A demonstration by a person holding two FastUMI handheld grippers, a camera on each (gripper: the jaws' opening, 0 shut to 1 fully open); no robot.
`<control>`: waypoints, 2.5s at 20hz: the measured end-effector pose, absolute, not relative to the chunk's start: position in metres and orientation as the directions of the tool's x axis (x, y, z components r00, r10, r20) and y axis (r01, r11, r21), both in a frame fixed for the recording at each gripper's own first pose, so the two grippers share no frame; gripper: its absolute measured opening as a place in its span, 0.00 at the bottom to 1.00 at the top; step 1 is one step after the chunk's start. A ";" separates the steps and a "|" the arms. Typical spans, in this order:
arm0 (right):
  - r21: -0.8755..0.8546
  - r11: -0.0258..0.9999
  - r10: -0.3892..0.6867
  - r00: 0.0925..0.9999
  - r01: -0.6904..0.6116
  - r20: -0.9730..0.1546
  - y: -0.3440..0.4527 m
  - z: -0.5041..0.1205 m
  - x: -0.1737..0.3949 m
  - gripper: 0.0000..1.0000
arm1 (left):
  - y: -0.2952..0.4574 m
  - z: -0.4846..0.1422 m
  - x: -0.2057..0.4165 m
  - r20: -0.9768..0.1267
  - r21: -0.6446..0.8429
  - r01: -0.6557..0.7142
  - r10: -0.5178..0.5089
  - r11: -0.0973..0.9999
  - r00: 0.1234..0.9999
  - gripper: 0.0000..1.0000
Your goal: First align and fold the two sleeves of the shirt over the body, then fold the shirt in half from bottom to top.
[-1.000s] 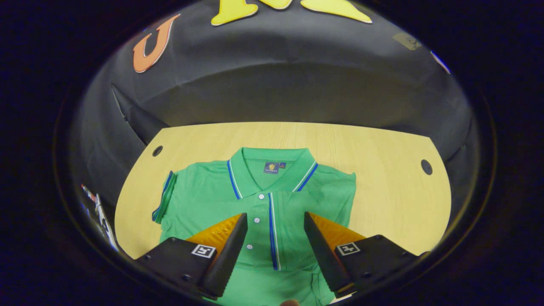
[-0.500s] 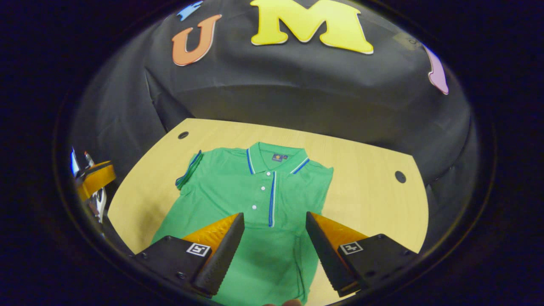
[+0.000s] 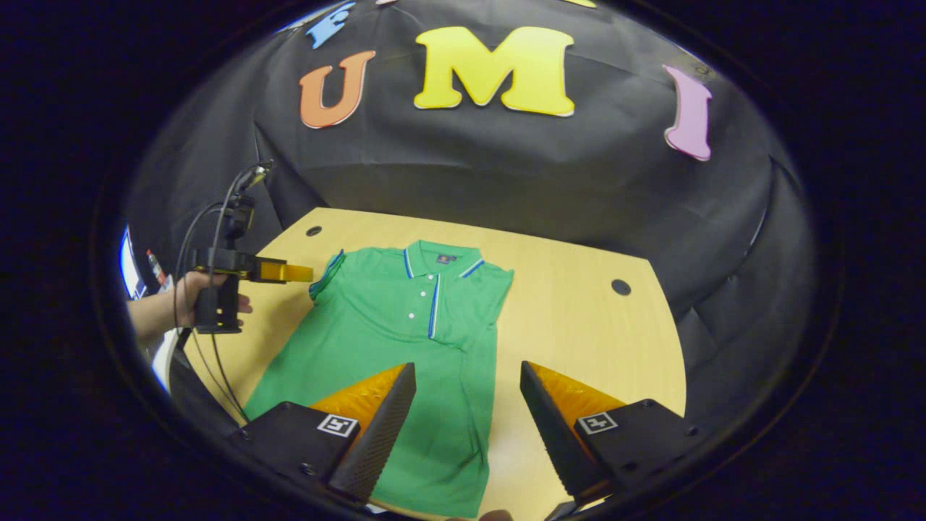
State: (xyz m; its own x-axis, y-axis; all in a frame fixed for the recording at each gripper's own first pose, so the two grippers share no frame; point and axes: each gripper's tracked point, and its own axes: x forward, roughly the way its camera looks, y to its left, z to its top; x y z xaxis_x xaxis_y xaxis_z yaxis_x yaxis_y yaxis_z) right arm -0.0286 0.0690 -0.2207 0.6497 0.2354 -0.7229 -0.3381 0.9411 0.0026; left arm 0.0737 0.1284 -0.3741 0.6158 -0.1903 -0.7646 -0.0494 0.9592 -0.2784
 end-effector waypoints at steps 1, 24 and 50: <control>0.015 0.947 0.230 0.641 -0.322 -0.732 0.064 -0.223 -0.038 0.94 | 0.130 -0.384 0.080 -0.773 -0.263 -0.044 -0.183 0.964 0.608 0.99; 0.097 0.978 0.195 0.638 -0.186 -0.745 0.036 -0.240 -0.057 0.91 | 0.159 -0.412 0.124 -0.823 -0.176 -0.065 -0.111 0.982 0.556 0.06; 0.103 0.992 0.122 0.726 -0.070 -0.677 -0.028 -0.207 -0.066 0.92 | -0.019 -0.367 0.123 -0.787 -0.321 0.074 -0.310 0.944 0.534 0.34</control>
State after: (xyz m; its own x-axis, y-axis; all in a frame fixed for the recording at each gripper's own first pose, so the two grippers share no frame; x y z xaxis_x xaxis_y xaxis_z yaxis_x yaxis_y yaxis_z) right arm -0.0655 -0.0279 -0.2074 0.7258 0.1217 -0.6770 -0.0701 0.9922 0.1031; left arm 0.1234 -0.0185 -0.3674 0.5336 -0.3097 -0.7870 0.0742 0.9441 -0.3212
